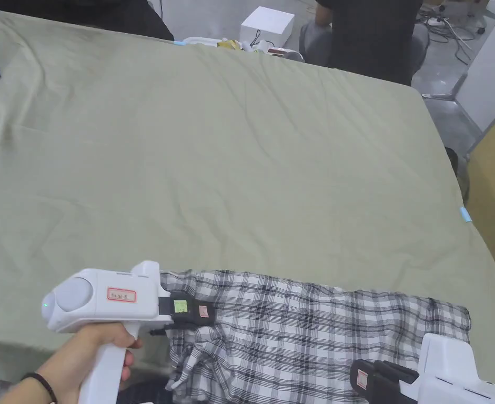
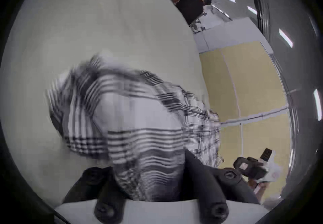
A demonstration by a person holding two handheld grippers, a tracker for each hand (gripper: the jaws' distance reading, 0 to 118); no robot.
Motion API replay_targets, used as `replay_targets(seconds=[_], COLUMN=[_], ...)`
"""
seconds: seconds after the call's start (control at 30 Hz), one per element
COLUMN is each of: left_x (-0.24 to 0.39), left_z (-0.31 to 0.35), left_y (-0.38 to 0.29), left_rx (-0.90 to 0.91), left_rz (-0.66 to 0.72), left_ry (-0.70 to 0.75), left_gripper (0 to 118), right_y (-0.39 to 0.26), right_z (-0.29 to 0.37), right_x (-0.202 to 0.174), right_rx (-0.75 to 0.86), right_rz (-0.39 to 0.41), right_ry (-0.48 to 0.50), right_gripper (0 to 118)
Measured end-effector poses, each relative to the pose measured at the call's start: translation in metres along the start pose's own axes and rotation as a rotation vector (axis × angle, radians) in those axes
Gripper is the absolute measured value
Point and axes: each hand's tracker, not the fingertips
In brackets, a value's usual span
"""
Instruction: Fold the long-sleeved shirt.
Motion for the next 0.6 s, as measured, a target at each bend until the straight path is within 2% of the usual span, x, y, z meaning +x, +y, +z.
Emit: replay_targets(seconds=[0.07,0.17,0.3,0.37,0.43,0.6], left_x=[0.014,0.019,0.022,0.017,0.031,0.133], left_z=[0.025,0.074,0.109,0.11,0.108,0.093], left_y=[0.021,0.05,0.058,0.057,0.052,0.036], left_rx=[0.046,0.124,0.143,0.115,0.118,0.171], left_rz=[-0.093,-0.117,-0.222,-0.164,-0.159,-0.333], left_ry=[0.08,0.19,0.48,0.609,0.645,0.634], left_gripper=[1,2,2,2,2,2], right_y=[0.004,0.007,0.007,0.005,0.003,-0.002], right_z=[0.002,0.008,0.011,0.01,0.011,0.023], right_x=[-0.003,-0.007,-0.008,-0.005,-0.002,0.016], right_rx=[0.008,0.034,0.065,0.073,0.079,0.106], right_rz=[0.012,0.031,0.018,0.016,0.024,0.002], right_ry=[0.007,0.025,0.065,0.079,0.086,0.091], right_gripper=[0,0,0,0,0,0])
